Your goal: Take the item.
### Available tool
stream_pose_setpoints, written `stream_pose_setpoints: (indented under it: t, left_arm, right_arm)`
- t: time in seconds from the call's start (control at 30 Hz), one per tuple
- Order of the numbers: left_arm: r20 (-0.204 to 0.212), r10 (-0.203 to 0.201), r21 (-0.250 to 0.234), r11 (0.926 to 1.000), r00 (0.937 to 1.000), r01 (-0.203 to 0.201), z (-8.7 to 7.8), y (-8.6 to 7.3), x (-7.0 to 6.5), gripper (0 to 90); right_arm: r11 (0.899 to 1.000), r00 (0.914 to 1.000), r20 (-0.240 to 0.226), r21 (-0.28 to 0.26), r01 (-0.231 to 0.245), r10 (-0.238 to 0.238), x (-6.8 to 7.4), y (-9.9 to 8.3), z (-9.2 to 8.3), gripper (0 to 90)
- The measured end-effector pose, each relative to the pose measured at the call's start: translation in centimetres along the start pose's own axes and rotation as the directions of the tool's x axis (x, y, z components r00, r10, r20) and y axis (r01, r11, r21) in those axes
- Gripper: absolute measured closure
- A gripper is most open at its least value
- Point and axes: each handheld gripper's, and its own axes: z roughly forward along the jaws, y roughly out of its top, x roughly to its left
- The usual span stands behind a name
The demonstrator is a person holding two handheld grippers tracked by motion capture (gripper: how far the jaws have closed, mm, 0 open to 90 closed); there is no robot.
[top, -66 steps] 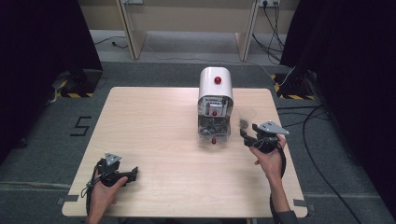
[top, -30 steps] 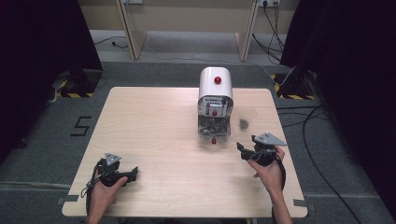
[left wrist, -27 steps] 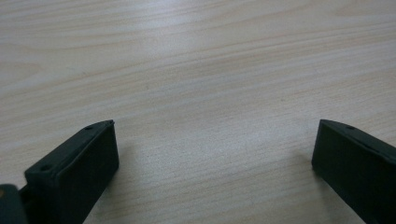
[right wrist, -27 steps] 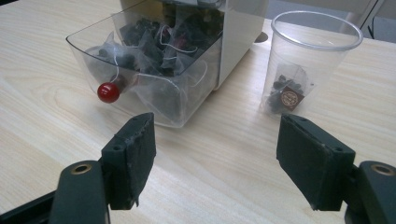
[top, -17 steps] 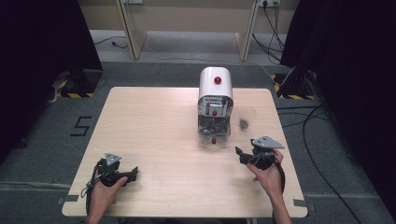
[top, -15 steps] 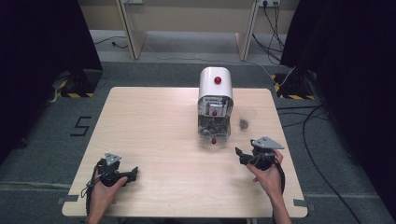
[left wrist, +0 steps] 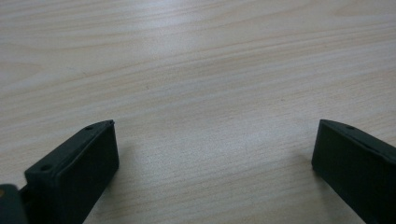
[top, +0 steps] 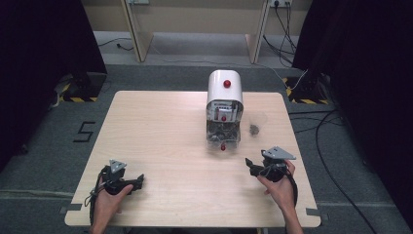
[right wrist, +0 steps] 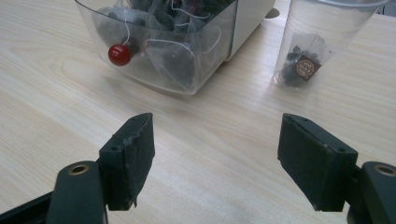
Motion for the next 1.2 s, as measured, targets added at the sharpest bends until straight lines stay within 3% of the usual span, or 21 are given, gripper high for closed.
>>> stream_pose_setpoints:
  t: [1.2]
  left_arm:
    - [0.000, 0.000, 0.000, 1.0000, 1.0000, 0.000, 0.0, 0.0, 0.0, 0.0]
  right_arm:
    - [0.995, 0.9996, -0.025, 0.095, -0.008, 0.010, 0.6, -3.3, -1.1, 23.4]
